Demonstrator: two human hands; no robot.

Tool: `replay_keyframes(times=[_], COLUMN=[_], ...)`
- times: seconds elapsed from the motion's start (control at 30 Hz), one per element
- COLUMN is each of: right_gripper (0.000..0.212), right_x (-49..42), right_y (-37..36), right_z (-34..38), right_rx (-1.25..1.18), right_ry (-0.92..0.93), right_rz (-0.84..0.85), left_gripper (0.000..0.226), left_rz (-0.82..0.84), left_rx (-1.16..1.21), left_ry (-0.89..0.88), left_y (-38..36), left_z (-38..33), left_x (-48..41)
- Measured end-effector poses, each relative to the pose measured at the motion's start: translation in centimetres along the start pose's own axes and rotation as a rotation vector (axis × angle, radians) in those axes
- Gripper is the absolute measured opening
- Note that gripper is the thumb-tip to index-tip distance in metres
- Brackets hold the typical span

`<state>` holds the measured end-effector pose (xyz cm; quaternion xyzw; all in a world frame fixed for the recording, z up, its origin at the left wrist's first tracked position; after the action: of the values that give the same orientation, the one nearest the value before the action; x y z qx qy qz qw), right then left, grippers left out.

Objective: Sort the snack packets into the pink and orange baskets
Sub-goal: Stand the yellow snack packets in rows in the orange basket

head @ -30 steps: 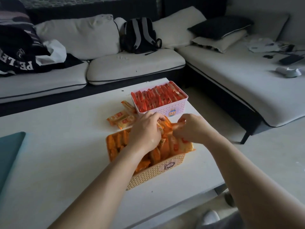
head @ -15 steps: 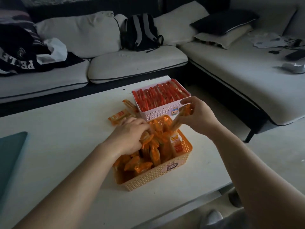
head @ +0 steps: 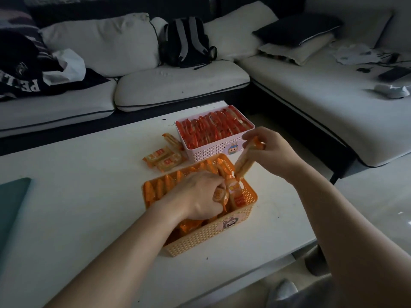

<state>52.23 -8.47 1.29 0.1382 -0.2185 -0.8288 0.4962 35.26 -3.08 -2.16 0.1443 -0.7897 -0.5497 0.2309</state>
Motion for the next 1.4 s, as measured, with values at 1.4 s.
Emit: replay_keyframes(times=[1.4], right_gripper=[0.032], right_x=[0.0], right_y=[-2.5], right_z=[1.9], right_rx=[0.056], right_ry=[0.122], right_rz=[0.079], left_gripper=[0.039], left_rz=[-0.520], left_rx=[0.782], left_ry=[0.149], left_y=[4.2], left_z=[3.9], left_x=[1.1])
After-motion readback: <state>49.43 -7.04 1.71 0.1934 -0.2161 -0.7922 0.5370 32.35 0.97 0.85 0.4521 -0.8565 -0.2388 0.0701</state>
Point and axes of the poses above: each hand's wrist, its own x-axis away from the middle knuckle, its own y-axis out of the back of the hand, z = x × y, the point moved 7 cm from there along -x, towards the middle knuckle, and after that the axes turned 2 degrees about y, right-handed, at the moved point
